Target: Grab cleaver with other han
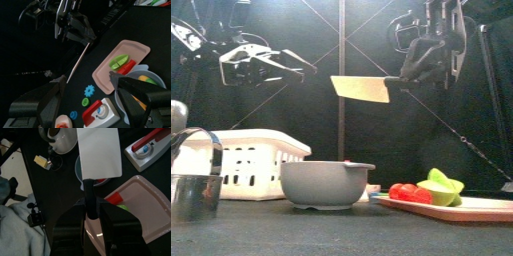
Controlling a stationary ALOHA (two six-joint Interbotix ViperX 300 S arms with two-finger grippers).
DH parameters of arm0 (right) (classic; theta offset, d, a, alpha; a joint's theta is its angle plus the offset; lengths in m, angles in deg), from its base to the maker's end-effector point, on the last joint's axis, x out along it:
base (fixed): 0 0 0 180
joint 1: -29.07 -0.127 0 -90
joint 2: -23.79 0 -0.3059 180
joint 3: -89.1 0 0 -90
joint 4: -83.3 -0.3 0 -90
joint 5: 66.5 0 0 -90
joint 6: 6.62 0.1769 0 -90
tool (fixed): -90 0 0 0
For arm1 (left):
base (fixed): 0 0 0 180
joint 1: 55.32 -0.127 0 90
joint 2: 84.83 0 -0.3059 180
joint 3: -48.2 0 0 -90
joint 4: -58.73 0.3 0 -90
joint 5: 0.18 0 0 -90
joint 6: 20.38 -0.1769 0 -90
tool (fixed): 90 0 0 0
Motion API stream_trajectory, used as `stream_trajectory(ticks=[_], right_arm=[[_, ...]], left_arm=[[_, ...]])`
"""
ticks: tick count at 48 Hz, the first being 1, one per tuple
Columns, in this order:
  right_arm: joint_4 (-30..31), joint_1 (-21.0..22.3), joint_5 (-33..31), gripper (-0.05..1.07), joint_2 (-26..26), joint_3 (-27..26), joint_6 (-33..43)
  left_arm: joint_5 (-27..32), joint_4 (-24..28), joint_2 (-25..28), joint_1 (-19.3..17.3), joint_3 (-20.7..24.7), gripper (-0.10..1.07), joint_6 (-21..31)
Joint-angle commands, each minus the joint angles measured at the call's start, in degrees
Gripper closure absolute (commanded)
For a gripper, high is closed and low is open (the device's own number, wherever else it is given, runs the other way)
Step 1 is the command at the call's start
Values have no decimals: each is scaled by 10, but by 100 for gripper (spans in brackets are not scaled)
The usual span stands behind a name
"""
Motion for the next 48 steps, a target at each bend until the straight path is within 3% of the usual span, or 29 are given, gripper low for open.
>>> stream_trajectory(ticks=[1,11,31,48], right_arm=[[0,-6,6,65,7,-6,-1],[9,-23,13,65,6,-6,-1],[11,-42,18,65,5,4,0],[-1,-44,18,65,4,9,0]], left_arm=[[-38,-30,18,2,15,-4,-40],[-77,-62,54,2,29,-4,-91],[-83,-56,108,17,71,-1,-96],[-62,62,116,18,85,11,-96]])
